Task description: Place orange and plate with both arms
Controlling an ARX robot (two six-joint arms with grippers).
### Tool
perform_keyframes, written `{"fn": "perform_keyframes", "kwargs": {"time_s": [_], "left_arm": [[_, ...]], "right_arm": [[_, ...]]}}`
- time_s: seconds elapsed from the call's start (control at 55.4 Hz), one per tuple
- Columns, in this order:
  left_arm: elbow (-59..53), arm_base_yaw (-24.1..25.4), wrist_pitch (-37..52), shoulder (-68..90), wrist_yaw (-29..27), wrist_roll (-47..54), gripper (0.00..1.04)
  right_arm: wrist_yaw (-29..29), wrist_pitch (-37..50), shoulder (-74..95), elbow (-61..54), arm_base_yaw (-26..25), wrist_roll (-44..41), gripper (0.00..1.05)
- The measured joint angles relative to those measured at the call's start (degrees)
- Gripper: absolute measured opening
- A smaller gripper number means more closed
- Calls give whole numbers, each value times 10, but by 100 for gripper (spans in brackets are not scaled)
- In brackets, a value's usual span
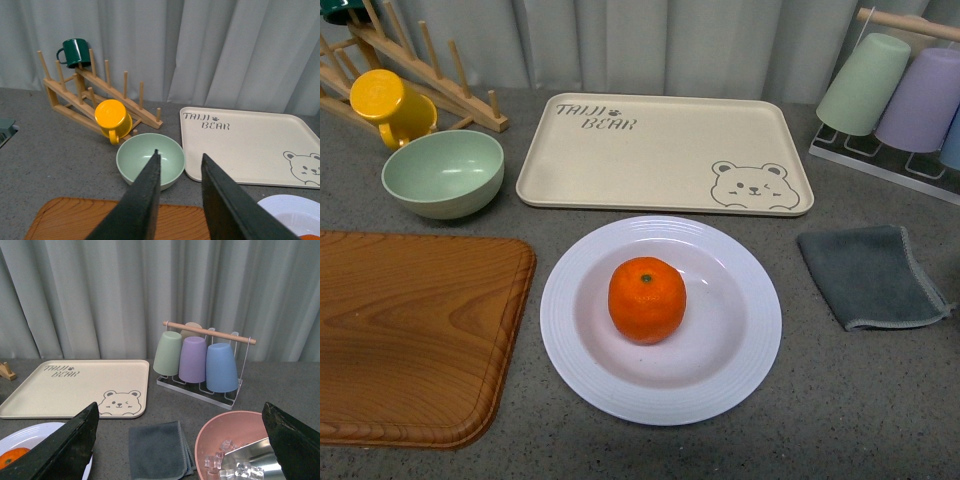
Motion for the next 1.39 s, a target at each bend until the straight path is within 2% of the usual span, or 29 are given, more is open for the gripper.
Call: {"fn": "perform_keyframes", "kwargs": {"time_s": [0.108, 0.343, 0.397, 0.488, 0.813, 1.391], "left_arm": [[-19, 14, -33, -54, 16, 2, 4], [-46, 38, -111, -160, 39, 7, 4], [-51, 66, -136, -190, 78, 7, 4], [-57, 85, -171, -232, 84, 7, 4], [-58, 88, -304, -381, 88, 7, 4], [-58, 88, -452, -535, 88, 7, 4]], "right_arm": [[0, 0, 0, 0, 0, 0, 96], [0, 0, 0, 0, 0, 0, 96], [0, 0, 0, 0, 0, 0, 96], [0, 0, 0, 0, 0, 0, 96], [0, 0, 0, 0, 0, 0, 96], [0, 0, 0, 0, 0, 0, 96]]}}
